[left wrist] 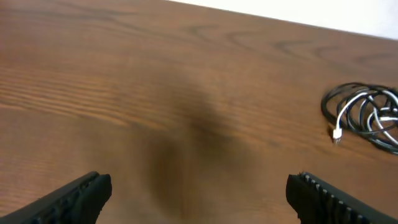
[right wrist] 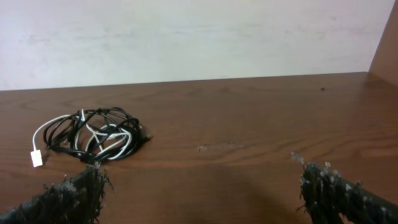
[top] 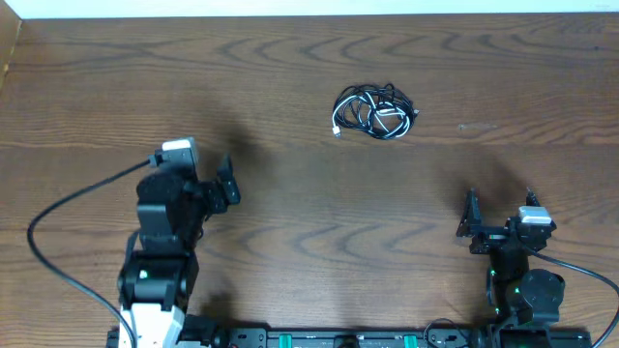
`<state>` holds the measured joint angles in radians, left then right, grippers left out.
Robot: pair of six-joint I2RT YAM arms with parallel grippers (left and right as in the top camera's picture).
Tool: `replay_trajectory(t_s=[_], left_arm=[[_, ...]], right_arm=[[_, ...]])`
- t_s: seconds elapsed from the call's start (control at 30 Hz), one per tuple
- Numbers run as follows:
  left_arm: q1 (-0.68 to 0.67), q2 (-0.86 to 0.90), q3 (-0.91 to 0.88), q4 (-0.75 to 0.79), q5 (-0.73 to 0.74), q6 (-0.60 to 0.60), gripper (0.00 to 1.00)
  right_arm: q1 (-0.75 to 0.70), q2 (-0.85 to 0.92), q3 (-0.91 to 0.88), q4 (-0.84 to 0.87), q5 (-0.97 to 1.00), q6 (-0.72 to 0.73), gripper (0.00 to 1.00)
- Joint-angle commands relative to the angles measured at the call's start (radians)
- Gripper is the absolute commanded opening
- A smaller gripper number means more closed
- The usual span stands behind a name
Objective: Untangle cables
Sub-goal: 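Move the left gripper forward toward the black-and-white cable bundle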
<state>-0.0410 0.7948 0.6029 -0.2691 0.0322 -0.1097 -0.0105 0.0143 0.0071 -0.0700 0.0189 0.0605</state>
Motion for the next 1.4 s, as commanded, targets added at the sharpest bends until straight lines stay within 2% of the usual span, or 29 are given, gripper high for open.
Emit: replay_trajectory(t_s=[0.0,0.6,0.9,1.1,1.37], left_arm=[[0.003,0.075,0.088,-0.029,0.014,0.013,0.95],[0.003,0.292,0.247,-0.106,0.071,0.066,0.95],[0.003,0.416,0.378,-0.199,0.098,0.103,0.95],[0.002,0.516,0.444,-0.209,0.207,0.140,0.95],[-0.085,0.631,0.542,-0.209,0.211,0.205,0.95]], right_arm=[[0.008,-0.008,-0.002,-0.003,0.005,0.010,0.99],[0.008,-0.008,-0.002,-0.003,0.005,0.010,0.99],[0.008,-0.008,-0.002,-0.003,0.005,0.010,0.99],[0.008,-0.008,-0.002,-0.003,0.005,0.010,0.99],[0.008,-0.008,-0.002,-0.003,0.005,0.010,0.99]])
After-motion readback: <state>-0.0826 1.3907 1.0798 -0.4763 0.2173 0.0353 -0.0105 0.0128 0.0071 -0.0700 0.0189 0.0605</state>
